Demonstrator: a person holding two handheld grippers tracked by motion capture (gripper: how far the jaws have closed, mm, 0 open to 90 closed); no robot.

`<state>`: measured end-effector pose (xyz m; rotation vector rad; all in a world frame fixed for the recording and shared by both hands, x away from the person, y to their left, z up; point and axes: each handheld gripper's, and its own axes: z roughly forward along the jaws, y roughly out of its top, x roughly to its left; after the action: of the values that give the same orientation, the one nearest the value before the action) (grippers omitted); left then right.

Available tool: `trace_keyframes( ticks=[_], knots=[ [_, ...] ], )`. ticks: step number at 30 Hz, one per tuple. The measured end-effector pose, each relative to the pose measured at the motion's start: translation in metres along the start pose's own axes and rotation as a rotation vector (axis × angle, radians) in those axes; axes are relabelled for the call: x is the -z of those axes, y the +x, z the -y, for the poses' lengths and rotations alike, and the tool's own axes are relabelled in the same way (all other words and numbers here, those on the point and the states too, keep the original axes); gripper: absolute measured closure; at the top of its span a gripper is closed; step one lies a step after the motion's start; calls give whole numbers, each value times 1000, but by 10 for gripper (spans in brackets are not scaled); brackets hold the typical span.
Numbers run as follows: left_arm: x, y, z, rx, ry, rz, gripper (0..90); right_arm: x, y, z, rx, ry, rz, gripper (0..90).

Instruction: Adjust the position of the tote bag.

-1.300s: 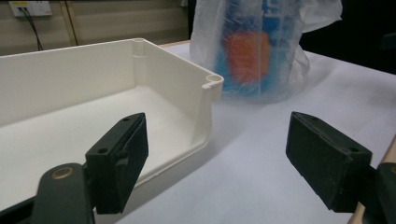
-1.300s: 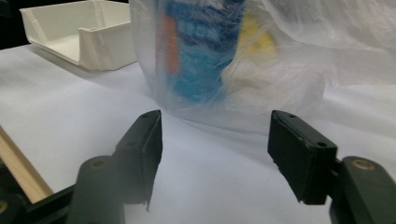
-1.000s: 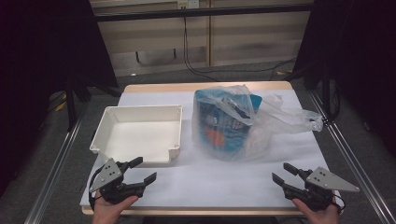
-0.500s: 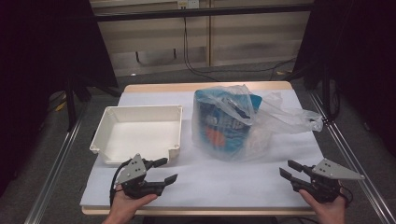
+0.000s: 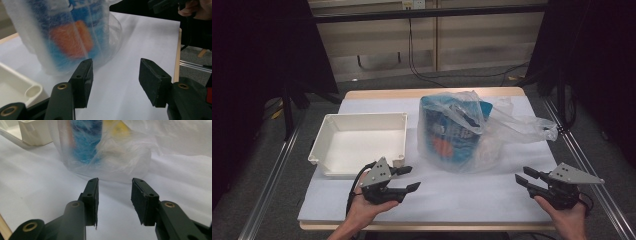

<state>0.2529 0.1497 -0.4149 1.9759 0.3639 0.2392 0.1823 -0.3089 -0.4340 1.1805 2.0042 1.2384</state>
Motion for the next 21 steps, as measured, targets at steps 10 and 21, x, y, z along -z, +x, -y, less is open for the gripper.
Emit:
trace_keyframes(
  ticks=[10,21],
  knots=[
    [-15,-1,-24,-37,-17,48,490,10,-24,-7,-16,-10,65,623],
    [-39,-1,-43,-60,-14,82,482,20,-50,-18,-22,-33,81,711]
  ],
)
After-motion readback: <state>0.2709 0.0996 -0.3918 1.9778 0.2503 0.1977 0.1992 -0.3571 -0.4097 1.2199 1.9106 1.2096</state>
